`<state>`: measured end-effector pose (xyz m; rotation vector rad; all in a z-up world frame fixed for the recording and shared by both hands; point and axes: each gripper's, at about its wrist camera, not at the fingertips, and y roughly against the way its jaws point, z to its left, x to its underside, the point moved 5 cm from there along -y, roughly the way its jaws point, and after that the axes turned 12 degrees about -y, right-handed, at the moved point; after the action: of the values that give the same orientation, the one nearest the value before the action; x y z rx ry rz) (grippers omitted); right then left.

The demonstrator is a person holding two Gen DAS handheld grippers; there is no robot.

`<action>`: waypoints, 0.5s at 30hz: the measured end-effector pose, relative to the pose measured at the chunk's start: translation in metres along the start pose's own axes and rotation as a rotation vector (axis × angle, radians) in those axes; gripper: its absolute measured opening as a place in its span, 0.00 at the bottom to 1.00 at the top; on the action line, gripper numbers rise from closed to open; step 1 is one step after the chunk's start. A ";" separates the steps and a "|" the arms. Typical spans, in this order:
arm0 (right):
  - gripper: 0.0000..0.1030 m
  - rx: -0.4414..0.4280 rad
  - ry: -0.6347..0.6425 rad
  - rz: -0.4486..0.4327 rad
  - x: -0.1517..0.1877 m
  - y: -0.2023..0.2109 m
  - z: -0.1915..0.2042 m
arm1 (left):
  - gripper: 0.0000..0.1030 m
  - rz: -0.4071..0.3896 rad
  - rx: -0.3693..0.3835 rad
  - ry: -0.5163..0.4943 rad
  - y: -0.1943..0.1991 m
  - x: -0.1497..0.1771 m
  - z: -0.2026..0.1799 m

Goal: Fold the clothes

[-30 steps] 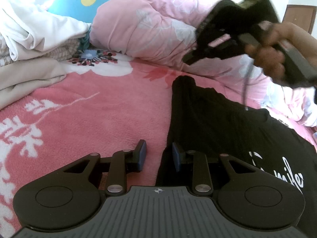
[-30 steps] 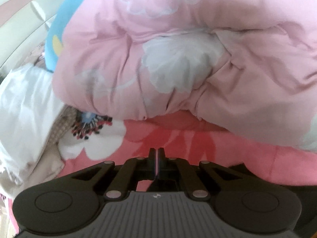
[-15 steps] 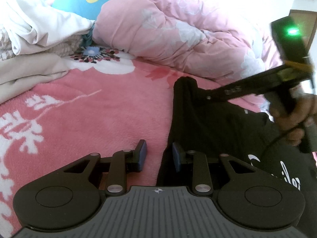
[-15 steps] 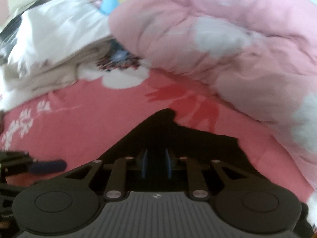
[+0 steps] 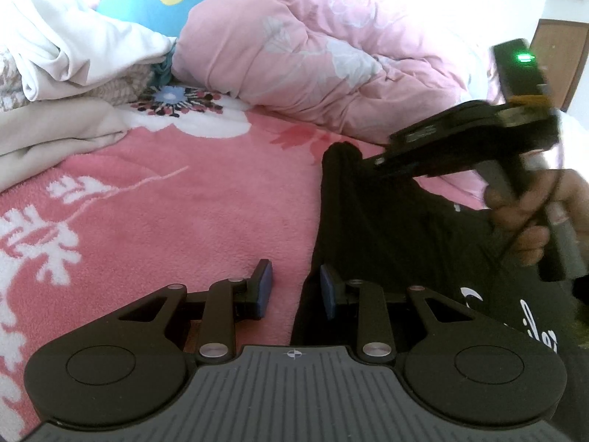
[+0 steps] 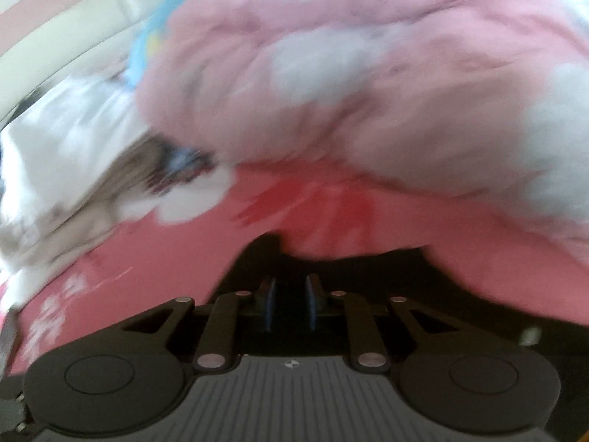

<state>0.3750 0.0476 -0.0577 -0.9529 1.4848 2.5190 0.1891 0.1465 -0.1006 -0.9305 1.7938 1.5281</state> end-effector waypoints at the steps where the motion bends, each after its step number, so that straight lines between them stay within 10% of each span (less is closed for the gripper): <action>1: 0.18 0.009 -0.003 0.009 -0.002 -0.008 0.000 | 0.28 0.000 0.000 0.000 0.000 0.000 0.000; 8: 0.17 0.070 -0.196 -0.072 -0.037 -0.018 -0.030 | 0.28 0.001 0.006 0.011 0.001 0.000 0.001; 15: 0.18 -0.054 -0.158 0.012 -0.025 -0.017 -0.004 | 0.28 0.000 0.004 0.014 0.002 0.000 0.001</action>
<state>0.4027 0.0590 -0.0588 -0.7328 1.3888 2.5865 0.1876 0.1471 -0.1001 -0.9416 1.8055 1.5214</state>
